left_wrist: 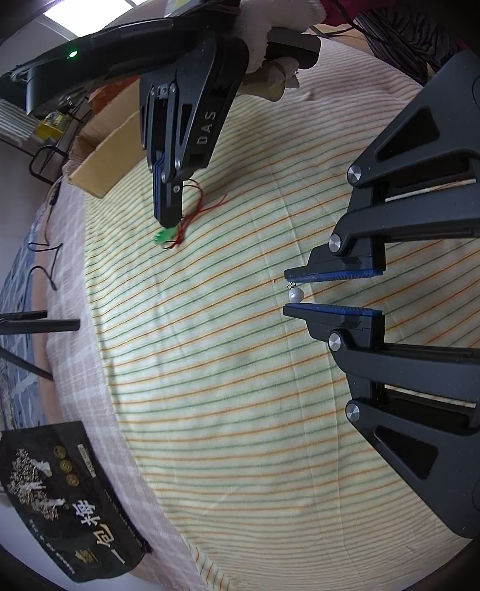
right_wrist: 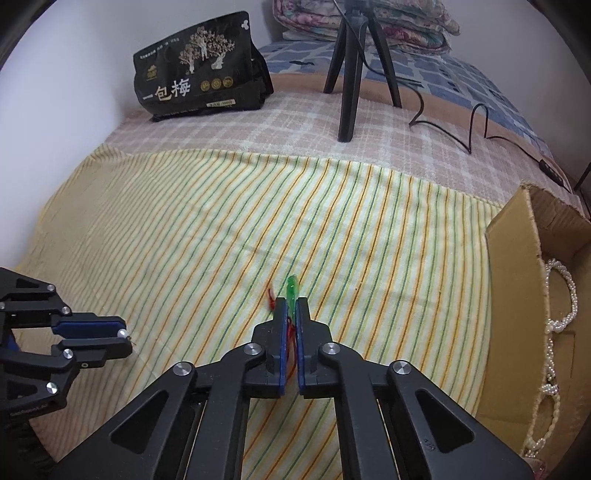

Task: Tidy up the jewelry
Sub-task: 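Close the right gripper on the jade pendant while the left gripper grasps the pearl earring, then carry the pendant into the box and open the right gripper while the left carries the earring over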

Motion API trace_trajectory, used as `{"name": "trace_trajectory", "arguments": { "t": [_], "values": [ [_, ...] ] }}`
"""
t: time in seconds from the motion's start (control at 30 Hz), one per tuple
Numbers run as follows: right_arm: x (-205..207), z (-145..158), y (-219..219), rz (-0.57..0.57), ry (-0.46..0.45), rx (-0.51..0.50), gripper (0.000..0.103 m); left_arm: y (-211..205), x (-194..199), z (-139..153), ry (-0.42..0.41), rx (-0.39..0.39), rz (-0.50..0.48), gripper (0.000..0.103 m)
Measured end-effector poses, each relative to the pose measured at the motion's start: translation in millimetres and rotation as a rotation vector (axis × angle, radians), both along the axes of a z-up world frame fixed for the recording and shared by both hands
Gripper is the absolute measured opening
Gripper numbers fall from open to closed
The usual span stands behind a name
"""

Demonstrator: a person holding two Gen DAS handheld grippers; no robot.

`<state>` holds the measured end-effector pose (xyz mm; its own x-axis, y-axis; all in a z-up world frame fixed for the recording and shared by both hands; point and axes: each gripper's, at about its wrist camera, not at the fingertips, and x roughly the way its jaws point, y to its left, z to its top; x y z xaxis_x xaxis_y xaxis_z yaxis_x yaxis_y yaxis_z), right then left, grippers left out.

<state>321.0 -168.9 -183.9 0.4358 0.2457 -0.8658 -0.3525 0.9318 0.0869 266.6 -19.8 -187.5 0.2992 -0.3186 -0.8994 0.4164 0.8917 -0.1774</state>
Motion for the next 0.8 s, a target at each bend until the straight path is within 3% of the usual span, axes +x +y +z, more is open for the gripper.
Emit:
{"name": "trace_trajectory", "arguments": {
  "t": [0.2, 0.37, 0.4, 0.43, 0.5, 0.6, 0.7, 0.8],
  "values": [
    [-6, 15, -4, 0.001, -0.028, 0.025, 0.001, 6, 0, 12, -0.017, -0.016, 0.020, 0.009],
    [-4, 10, -2, 0.005, -0.036, 0.030, 0.002, 6, -1, 14, -0.016, -0.019, 0.028, 0.009],
    [-2, 6, -1, 0.015, -0.015, 0.039, 0.004, 6, -1, 14, -0.014, -0.017, 0.027, 0.009],
    [0, -1, 1, 0.024, 0.014, 0.044, 0.016, 6, -1, 13, -0.012, -0.017, 0.026, 0.009],
    [1, -8, 4, 0.032, 0.020, 0.025, 0.029, 6, -1, 12, -0.011, -0.016, 0.025, 0.009],
    [2, -16, 9, 0.043, 0.009, -0.005, 0.029, 5, -1, 12, -0.012, -0.018, 0.022, 0.009],
    [6, -19, 7, 0.021, 0.020, 0.030, 0.011, 5, -1, 11, -0.012, -0.016, 0.021, 0.009],
    [5, -16, 7, 0.019, 0.025, 0.033, 0.010, 8, -1, 12, -0.013, -0.019, 0.027, 0.009]
  ]
}}
